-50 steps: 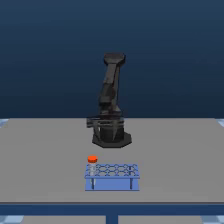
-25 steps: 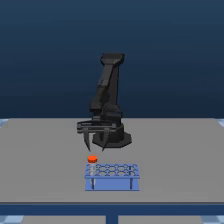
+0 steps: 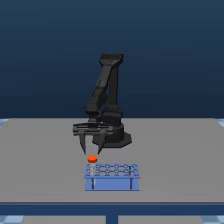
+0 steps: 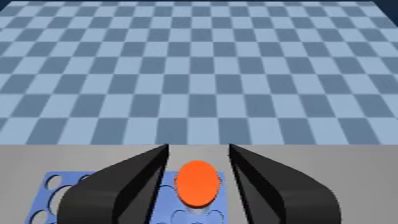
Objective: Pick up the centrifuge tube on the rack
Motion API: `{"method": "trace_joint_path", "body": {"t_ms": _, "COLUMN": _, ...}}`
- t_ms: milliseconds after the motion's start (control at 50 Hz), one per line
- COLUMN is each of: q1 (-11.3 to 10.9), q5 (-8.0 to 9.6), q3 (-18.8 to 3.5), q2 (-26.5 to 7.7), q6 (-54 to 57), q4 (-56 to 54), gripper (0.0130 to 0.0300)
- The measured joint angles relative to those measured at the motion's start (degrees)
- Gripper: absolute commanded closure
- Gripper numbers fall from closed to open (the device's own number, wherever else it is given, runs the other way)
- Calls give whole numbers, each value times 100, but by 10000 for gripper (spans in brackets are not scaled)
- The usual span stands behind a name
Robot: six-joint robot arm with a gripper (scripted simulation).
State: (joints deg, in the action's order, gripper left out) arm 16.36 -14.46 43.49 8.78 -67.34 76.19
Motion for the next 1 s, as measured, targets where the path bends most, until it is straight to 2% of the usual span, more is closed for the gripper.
{"method": "trace_joint_path", "body": {"t_ms": 400, "q1": -10, "q5": -28, "q3": 113, "q2": 0, "q6": 443, "q4": -480, "gripper": 130}}
{"method": "trace_joint_path", "body": {"t_ms": 1000, "q1": -9, "q5": -191, "q3": 275, "q2": -280, "q6": 1836, "q4": -1864, "gripper": 130}}
